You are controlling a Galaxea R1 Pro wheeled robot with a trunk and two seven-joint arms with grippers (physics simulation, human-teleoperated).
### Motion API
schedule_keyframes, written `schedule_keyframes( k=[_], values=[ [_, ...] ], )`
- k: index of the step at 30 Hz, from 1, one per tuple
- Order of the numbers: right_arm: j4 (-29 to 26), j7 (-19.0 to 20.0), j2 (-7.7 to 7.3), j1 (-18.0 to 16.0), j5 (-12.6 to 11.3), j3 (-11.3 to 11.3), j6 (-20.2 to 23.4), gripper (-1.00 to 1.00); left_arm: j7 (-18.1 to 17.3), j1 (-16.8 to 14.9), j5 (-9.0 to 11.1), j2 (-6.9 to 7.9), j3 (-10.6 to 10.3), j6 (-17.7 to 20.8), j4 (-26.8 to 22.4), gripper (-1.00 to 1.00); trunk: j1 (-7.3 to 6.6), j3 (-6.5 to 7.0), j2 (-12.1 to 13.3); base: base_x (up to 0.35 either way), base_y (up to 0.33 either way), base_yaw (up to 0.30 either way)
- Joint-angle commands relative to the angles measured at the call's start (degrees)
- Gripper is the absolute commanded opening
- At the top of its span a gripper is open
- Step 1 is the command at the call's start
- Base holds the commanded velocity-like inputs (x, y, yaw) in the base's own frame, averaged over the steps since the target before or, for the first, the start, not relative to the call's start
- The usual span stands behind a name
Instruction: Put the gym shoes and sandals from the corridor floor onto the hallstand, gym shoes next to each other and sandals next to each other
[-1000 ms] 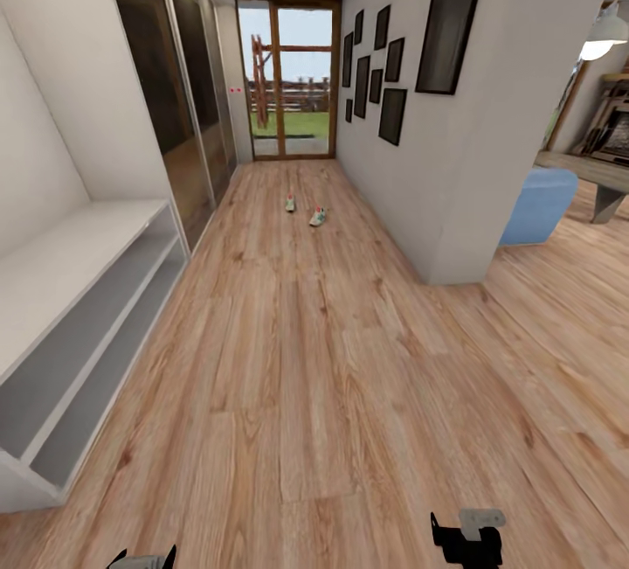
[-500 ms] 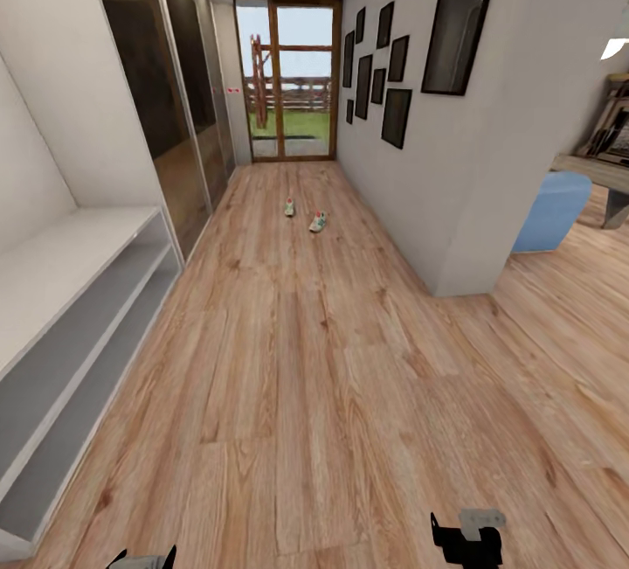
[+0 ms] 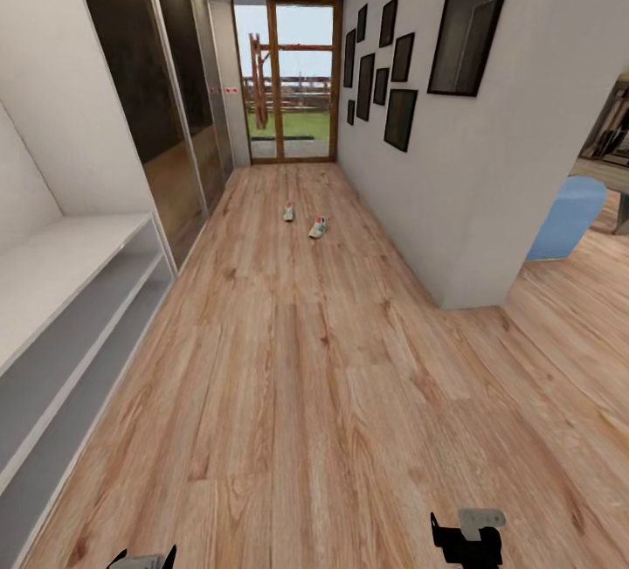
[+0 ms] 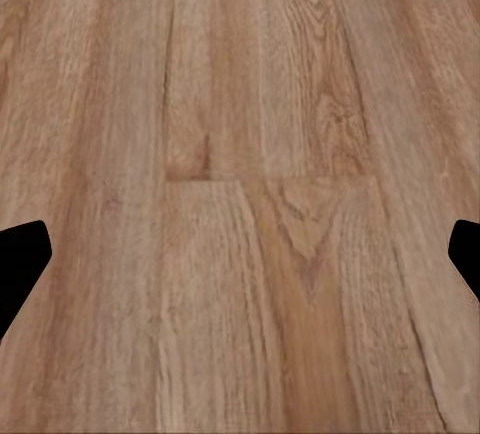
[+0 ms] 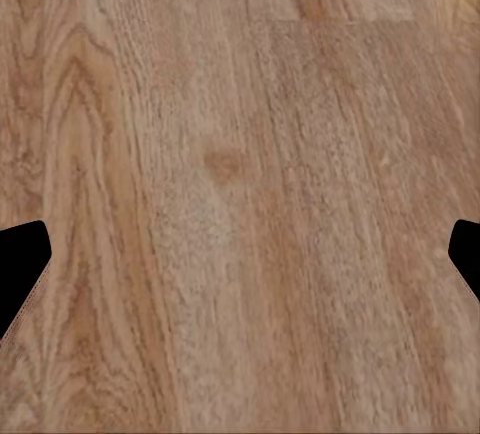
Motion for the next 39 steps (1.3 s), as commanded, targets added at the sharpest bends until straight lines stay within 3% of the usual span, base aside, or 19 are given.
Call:
schedule_keyframes(
  k=[1, 23, 39],
  values=[
    [0.07, -0.27, 0.00, -0.04, 0.61, -0.36, -0.16, 1.00, -0.60, -0.03, 0.51, -0.01, 0.22, -0.04, 0.05, 1.00, 0.03, -0.05, -0.02, 0.339, 0.000, 0.000],
    [0.07, -0.27, 0.00, -0.04, 0.60, -0.36, -0.16, 1.00, -0.61, -0.03, 0.61, -0.01, 0.17, -0.04, 1.19, 1.00, 0.03, -0.05, -0.02, 0.339, 0.001, 0.000],
    [0.07, -0.27, 0.00, -0.04, 0.60, -0.36, -0.16, 1.00, -0.60, -0.03, 0.59, -0.01, 0.17, -0.05, 1.19, 1.00, 0.03, -0.05, -0.02, 0.339, 0.085, 0.000]
  ],
)
